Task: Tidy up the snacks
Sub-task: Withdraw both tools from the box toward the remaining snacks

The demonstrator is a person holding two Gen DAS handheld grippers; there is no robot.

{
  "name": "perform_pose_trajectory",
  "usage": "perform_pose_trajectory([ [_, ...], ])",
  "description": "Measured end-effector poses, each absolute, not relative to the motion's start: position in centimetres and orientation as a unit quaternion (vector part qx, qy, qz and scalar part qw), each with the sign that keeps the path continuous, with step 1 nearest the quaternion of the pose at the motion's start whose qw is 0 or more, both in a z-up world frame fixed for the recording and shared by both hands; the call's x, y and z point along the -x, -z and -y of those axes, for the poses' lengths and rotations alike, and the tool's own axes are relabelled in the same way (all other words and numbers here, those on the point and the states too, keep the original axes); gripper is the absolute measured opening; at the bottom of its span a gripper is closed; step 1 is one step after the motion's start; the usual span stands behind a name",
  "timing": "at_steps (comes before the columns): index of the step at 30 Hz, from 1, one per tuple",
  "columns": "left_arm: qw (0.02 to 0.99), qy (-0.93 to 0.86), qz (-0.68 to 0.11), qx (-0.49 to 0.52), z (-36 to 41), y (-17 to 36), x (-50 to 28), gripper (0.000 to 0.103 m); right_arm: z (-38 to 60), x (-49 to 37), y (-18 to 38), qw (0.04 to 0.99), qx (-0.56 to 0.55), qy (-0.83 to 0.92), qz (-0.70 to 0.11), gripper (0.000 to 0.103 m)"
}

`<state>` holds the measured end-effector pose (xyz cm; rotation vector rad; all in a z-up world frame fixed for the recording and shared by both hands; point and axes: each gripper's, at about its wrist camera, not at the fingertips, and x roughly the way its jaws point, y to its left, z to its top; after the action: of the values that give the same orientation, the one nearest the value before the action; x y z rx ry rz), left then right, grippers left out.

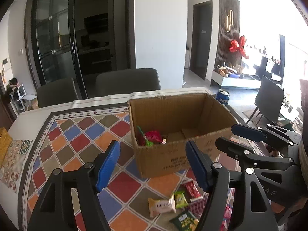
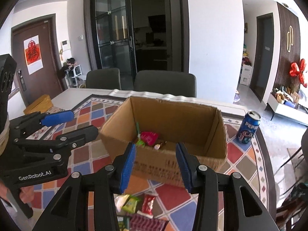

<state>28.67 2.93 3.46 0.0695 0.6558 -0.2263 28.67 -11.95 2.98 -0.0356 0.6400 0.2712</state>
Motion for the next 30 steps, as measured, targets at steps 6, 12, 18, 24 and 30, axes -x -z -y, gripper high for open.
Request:
perform_pose_trajectory([
  [6,0.938,0.111,-0.327,-0.04,-3.3,-2.6,-27.0,0.074,11.6,-27.1,-1.9,0.935,0.02,-0.135,-0.326,0.044],
  [12,0.93,0.108,-0.348,-0.041,-3.6,-0.6,-26.2,0.076,11.5,-26.3,-0.4,0.929,0.018,-0.132,-0.345,0.044],
  [18,0.916,0.12,-0.381,-0.04,-3.7,2.2,-26.0,0.076,11.3,-26.5,2.0,0.917,0.017,-0.131,-0.377,0.044],
  [24,0.899,0.14,-0.413,-0.032,-3.5,5.0,-26.4,0.076,11.2,-26.6,4.4,0.906,0.017,-0.13,-0.403,0.044],
  [30,0.885,0.146,-0.441,-0.033,-3.3,7.7,-26.9,0.076,11.4,-26.9,6.9,0.895,0.015,-0.126,-0.427,0.044],
])
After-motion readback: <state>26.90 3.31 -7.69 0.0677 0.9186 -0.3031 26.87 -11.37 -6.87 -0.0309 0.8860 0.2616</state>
